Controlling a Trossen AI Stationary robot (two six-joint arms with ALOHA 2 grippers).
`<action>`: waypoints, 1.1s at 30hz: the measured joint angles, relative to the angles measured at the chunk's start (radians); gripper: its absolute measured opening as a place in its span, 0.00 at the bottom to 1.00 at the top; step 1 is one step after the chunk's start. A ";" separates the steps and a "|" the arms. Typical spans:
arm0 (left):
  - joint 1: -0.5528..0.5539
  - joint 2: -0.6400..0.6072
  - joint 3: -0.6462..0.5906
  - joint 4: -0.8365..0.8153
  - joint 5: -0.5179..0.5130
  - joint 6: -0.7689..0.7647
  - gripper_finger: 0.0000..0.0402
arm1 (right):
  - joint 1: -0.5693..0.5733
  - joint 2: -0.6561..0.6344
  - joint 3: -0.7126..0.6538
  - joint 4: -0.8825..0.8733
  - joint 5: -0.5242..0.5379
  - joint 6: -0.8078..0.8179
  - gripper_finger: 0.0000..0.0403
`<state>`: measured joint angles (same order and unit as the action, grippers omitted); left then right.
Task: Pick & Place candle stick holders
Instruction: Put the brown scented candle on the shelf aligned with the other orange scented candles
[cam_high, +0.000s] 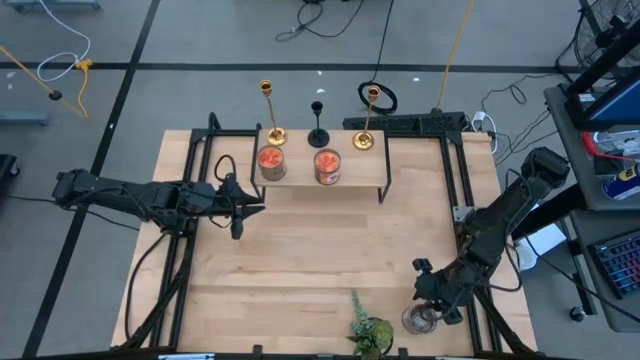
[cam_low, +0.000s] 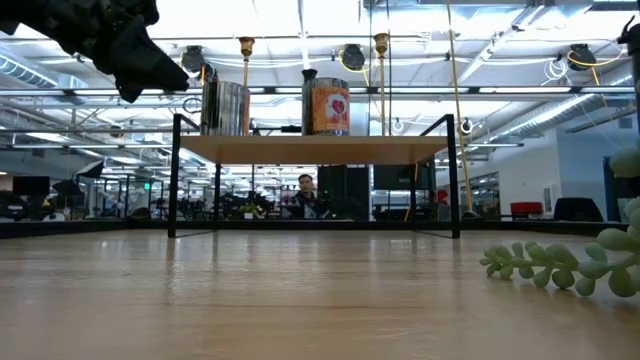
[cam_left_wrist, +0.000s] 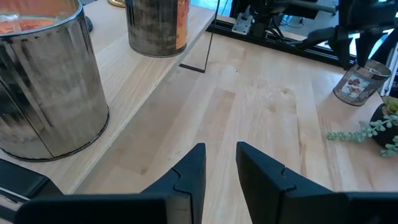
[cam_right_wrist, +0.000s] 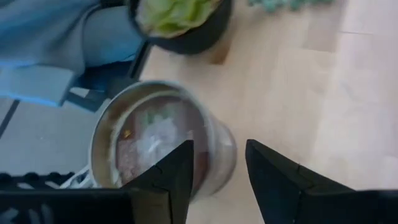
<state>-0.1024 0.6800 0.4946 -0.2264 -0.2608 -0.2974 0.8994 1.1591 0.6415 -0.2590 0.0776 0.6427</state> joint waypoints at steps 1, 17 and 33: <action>0.000 0.000 0.000 0.000 0.000 0.000 0.23 | 0.006 0.000 -0.020 0.038 0.000 -0.011 0.35; 0.000 0.000 0.000 0.023 -0.002 0.018 0.23 | 0.005 -0.001 -0.087 0.184 0.024 -0.296 0.12; 0.000 0.000 0.000 0.099 -0.002 0.083 0.23 | -0.106 -0.030 0.023 0.230 0.068 -0.507 0.01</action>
<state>-0.1024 0.6804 0.4946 -0.1278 -0.2630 -0.2139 0.7931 1.1289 0.6650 -0.0295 0.1453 0.1354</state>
